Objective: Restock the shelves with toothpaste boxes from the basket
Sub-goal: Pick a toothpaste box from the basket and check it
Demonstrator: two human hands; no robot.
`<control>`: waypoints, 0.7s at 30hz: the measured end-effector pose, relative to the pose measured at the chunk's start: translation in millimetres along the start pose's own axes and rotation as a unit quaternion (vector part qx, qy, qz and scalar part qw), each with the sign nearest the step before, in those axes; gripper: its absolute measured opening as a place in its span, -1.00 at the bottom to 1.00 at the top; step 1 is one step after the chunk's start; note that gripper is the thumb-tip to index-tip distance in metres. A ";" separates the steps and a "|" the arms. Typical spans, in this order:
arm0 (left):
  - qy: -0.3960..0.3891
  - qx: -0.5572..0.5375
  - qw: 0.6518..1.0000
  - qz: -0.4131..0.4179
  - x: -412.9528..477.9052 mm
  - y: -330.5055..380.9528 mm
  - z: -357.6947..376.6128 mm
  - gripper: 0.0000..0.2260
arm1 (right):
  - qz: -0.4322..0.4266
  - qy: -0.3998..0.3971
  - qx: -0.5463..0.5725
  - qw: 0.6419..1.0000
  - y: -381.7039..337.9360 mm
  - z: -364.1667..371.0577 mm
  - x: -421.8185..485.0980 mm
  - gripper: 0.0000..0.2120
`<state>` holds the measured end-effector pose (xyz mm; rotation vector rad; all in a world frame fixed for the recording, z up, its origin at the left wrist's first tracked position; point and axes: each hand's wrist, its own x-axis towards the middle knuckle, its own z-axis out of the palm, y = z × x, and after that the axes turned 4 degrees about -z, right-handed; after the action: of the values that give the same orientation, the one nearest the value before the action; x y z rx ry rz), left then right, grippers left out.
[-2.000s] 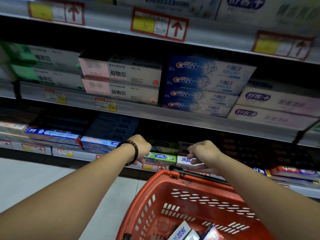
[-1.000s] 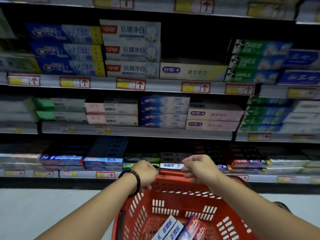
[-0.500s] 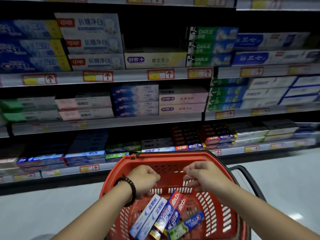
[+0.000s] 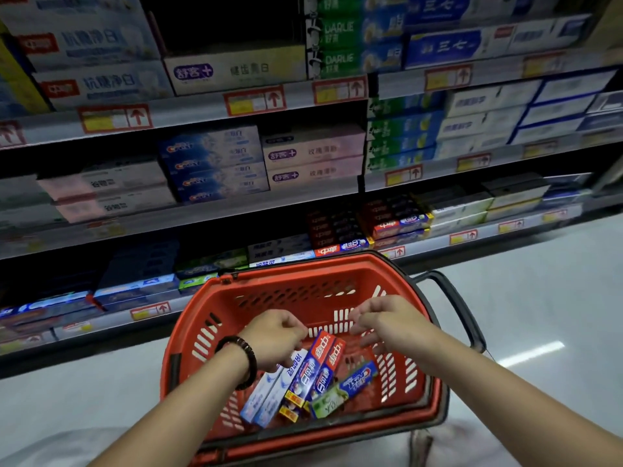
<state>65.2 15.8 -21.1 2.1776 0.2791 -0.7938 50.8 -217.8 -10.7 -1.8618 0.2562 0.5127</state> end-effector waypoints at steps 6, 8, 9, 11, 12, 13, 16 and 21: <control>0.004 0.026 1.000 -0.006 13.6 0.3 15.9 -0.87 | -0.017 -0.013 -0.021 1.000 -0.8 0.0 -0.1 -0.88; -0.002 0.035 0.999 -0.009 18.7 0.8 22.3 -0.86 | -0.021 -0.019 -0.024 0.999 -2.4 0.3 0.3 -0.88; -0.005 0.044 0.999 -0.012 21.8 0.9 25.8 -0.85 | -0.020 -0.021 -0.021 0.999 -1.5 0.0 0.1 -0.87; -0.013 0.047 0.999 -0.020 25.6 -0.4 29.1 -0.85 | -0.027 -0.030 -0.039 0.998 -3.7 0.8 0.0 -0.86; -0.021 0.045 0.998 -0.027 27.6 -0.7 31.0 -0.85 | -0.030 -0.033 -0.052 0.998 -4.0 0.9 -0.6 -0.86; -0.030 0.043 0.998 -0.035 32.1 -0.8 32.6 -0.85 | -0.032 -0.036 -0.061 0.997 -3.4 0.3 0.0 -0.86; -0.059 0.039 0.996 -0.061 43.0 -4.2 41.5 -0.85 | -0.018 -0.041 -0.070 0.997 2.6 -0.7 3.4 -0.85; -0.076 0.098 0.990 -0.068 68.7 -11.7 69.8 -0.83 | -0.013 -0.045 -0.098 0.994 4.6 -7.6 3.5 -0.83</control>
<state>82.4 -32.1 -105.5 2.2825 0.2840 -1.0991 53.7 -226.2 -14.1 -2.0238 0.1257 0.6202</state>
